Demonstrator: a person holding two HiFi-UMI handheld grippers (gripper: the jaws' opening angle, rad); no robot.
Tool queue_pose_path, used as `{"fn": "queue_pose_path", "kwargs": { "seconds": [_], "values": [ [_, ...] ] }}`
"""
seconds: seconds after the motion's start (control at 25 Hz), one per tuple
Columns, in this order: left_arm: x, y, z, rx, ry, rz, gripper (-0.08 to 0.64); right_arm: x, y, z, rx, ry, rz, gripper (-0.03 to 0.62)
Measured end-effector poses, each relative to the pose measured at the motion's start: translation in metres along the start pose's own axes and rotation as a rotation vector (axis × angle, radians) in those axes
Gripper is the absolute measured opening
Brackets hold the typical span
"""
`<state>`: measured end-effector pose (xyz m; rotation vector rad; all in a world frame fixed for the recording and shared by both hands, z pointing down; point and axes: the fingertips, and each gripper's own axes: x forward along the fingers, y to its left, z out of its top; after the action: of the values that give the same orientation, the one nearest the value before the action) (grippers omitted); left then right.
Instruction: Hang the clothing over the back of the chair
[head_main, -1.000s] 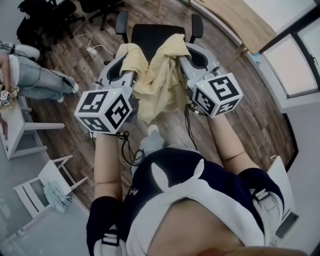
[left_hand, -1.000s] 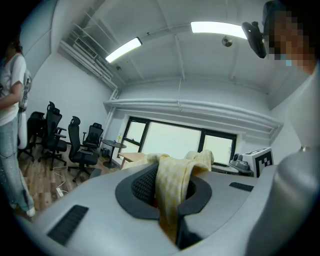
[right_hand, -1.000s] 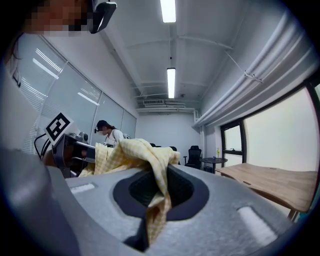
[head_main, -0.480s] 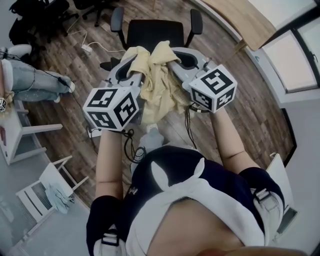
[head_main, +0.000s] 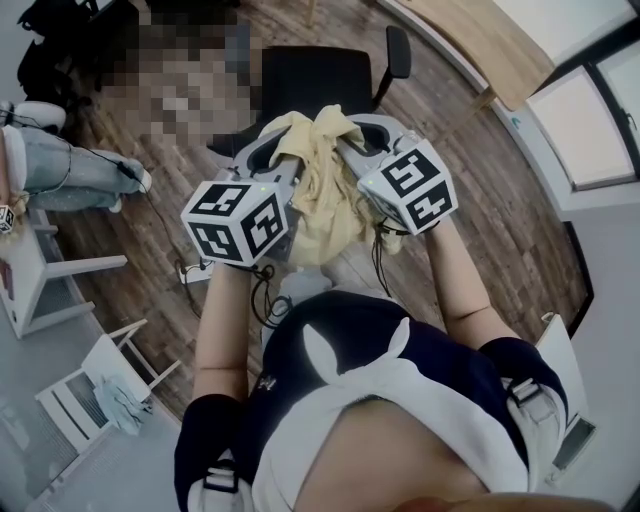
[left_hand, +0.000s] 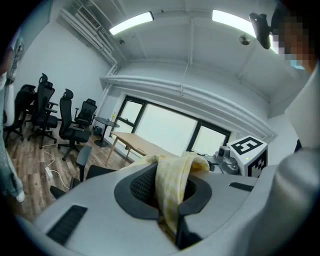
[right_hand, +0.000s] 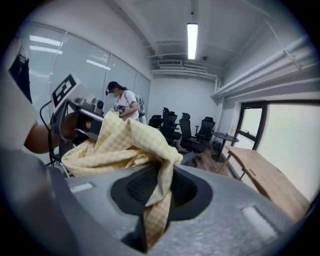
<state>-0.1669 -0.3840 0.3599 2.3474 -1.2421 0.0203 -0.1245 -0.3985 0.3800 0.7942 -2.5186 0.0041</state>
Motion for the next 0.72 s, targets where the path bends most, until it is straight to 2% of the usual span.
{"fn": "queue_pose_path", "kwargs": {
  "seconds": [0.12, 0.28, 0.56, 0.72],
  "values": [
    [0.003, 0.003, -0.002, 0.007, 0.024, -0.002, 0.021, 0.009, 0.000, -0.005, -0.056, 0.043, -0.021, 0.089],
    [0.005, 0.006, -0.005, 0.004, 0.038, 0.015, 0.021, 0.006, -0.005, -0.004, -0.100, 0.047, -0.058, 0.158],
    [0.009, 0.005, -0.003, 0.002, 0.062, 0.031, 0.021, -0.022, -0.008, 0.005, -0.048, -0.018, -0.071, 0.160],
    [0.009, 0.001, -0.008, 0.018, 0.069, 0.026, 0.021, -0.042, -0.001, 0.023, -0.025, -0.130, -0.043, 0.150]
  ]
}}
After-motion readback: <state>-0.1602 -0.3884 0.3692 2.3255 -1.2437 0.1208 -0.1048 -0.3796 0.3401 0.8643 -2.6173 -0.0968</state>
